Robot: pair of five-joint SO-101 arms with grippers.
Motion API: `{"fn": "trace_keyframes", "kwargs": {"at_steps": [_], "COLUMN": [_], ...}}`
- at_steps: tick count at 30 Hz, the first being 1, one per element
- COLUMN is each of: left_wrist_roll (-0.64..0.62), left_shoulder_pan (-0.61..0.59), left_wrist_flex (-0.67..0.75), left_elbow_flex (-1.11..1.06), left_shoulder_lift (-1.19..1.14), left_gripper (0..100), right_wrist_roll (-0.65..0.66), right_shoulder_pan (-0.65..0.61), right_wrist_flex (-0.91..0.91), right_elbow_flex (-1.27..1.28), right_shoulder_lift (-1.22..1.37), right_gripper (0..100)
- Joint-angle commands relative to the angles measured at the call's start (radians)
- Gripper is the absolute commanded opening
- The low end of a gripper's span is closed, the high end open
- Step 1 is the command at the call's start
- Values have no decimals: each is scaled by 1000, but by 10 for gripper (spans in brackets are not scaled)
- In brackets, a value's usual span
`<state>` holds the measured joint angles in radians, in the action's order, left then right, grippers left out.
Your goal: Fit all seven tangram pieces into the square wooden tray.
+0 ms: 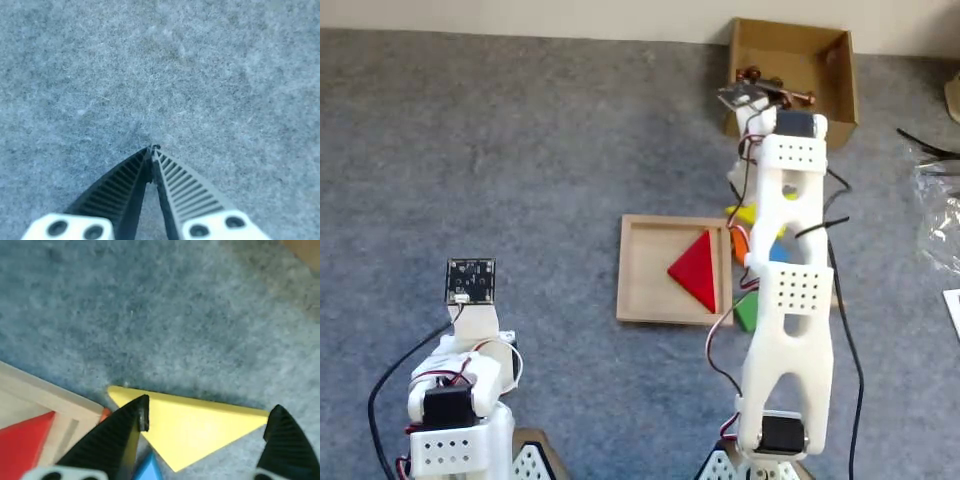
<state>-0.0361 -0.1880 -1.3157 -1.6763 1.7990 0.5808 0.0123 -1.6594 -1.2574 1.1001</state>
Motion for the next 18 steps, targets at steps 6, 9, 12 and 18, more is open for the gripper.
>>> {"fn": "trace_keyframes", "kwargs": {"at_steps": [6, 9, 12, 18], "left_wrist_roll": [-2, -2, -2, -2], "left_shoulder_pan": [-8, -8, -8, -8], "left_wrist_flex": [-8, -8, -8, -8], "left_elbow_flex": [-21, -21, -21, -21], "left_shoulder_lift": [-7, -7, -7, -7], "left_gripper": [5, 5, 5, 5], "right_wrist_roll": [9, 9, 8, 5], "right_shoulder_pan": [62, 65, 68, 77], "right_wrist_flex": [21, 25, 82, 145], "right_elbow_flex": [-53, -53, -58, -64], "right_shoulder_lift": [-22, -12, 41, 124], "right_gripper": [346, 346, 346, 346]}}
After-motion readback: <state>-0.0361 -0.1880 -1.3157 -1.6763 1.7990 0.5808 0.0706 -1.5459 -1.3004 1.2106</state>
